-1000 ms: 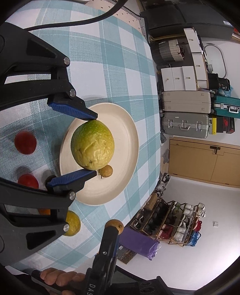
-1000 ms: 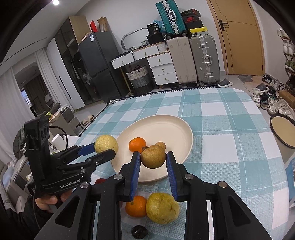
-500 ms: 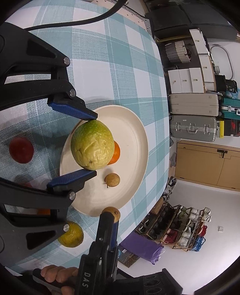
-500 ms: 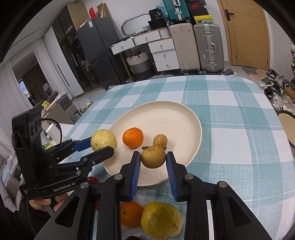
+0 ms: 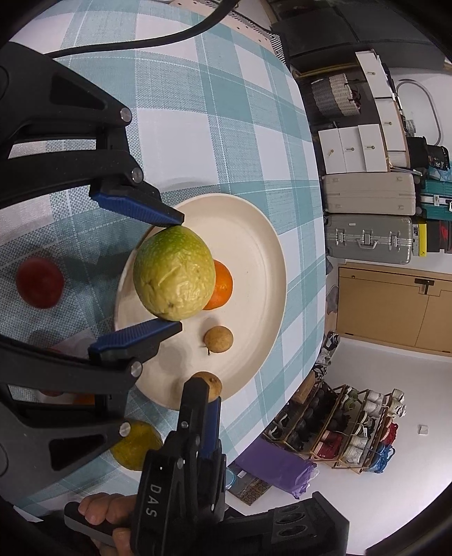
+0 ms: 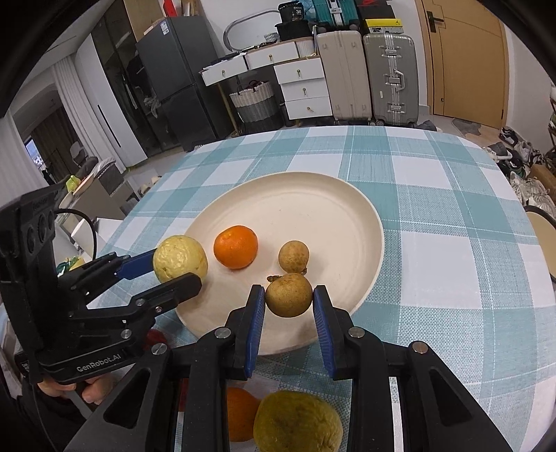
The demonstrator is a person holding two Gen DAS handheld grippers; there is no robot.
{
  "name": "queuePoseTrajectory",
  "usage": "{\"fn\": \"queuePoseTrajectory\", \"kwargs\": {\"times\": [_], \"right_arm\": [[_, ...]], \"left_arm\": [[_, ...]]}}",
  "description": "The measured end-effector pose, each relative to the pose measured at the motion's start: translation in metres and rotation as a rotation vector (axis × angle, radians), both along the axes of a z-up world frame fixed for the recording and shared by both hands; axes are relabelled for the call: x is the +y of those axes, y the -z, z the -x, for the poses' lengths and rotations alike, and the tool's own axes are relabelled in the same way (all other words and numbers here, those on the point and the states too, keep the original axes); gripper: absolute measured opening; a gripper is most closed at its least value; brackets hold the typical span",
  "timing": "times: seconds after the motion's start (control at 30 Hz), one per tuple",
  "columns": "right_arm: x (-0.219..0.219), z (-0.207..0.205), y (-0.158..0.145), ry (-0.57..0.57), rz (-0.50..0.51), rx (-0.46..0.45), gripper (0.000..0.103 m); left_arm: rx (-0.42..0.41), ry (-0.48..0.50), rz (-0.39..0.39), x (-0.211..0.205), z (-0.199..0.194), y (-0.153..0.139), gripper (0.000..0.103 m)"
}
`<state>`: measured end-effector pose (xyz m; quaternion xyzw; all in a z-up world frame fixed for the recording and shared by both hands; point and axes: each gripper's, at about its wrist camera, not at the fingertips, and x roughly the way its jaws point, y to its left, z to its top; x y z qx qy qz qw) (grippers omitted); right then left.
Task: Organize fruits
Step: 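Carry the yellow-green fruit in the left tool while the right tool carries the brown fruit to the plate, then release the brown fruit from the right tool while the left tool sets the yellow-green fruit on the plate, then open the left tool to release the yellow-green fruit onto the plate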
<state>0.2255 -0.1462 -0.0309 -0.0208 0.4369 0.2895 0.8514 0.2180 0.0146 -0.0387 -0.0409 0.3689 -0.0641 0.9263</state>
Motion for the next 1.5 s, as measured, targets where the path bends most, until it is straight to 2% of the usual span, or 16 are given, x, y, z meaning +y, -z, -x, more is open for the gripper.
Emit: {"fn": "queuePoseTrajectory", "kwargs": {"times": [0.33, 0.53, 0.77, 1.03, 1.13, 1.2, 1.23, 1.3, 1.33, 1.37, 1.5], "right_arm": [[0.005, -0.004, 0.005, 0.002, 0.016, 0.015, 0.029], [0.003, -0.001, 0.003, 0.009, 0.025, 0.008, 0.031], [-0.012, 0.012, -0.013, 0.043, 0.016, -0.044, 0.048], [-0.042, 0.041, -0.033, 0.104, -0.023, -0.096, 0.053], [-0.053, 0.053, -0.038, 0.127, -0.048, -0.115, 0.063], [-0.059, 0.060, -0.040, 0.138, -0.061, -0.123, 0.073], [-0.062, 0.063, -0.040, 0.137, -0.065, -0.126, 0.074], [-0.065, 0.069, -0.039, 0.139, -0.058, -0.128, 0.077], [-0.067, 0.072, -0.038, 0.144, -0.053, -0.129, 0.080], [-0.069, 0.075, -0.038, 0.153, -0.050, -0.130, 0.087], [-0.076, 0.084, -0.034, 0.172, -0.058, -0.125, 0.101]], "left_arm": [[0.007, 0.047, 0.021, -0.005, 0.003, 0.002, 0.052], [0.006, 0.052, 0.003, -0.008, 0.005, 0.002, 0.052], [0.007, 0.059, -0.030, -0.013, 0.006, 0.003, 0.052], [0.011, 0.032, 0.003, -0.007, 0.001, 0.003, 0.052], [0.000, 0.008, -0.002, -0.004, 0.001, 0.001, 0.052], [-0.008, -0.009, 0.000, -0.001, 0.003, -0.001, 0.052], [-0.012, -0.006, 0.006, 0.001, 0.005, -0.003, 0.052], [-0.025, -0.007, 0.007, 0.003, 0.010, -0.008, 0.058], [-0.029, -0.012, 0.002, 0.005, 0.014, -0.010, 0.067], [-0.035, -0.019, 0.001, 0.007, 0.018, -0.013, 0.074], [-0.069, -0.029, 0.002, 0.014, 0.042, -0.028, 0.086]]}}
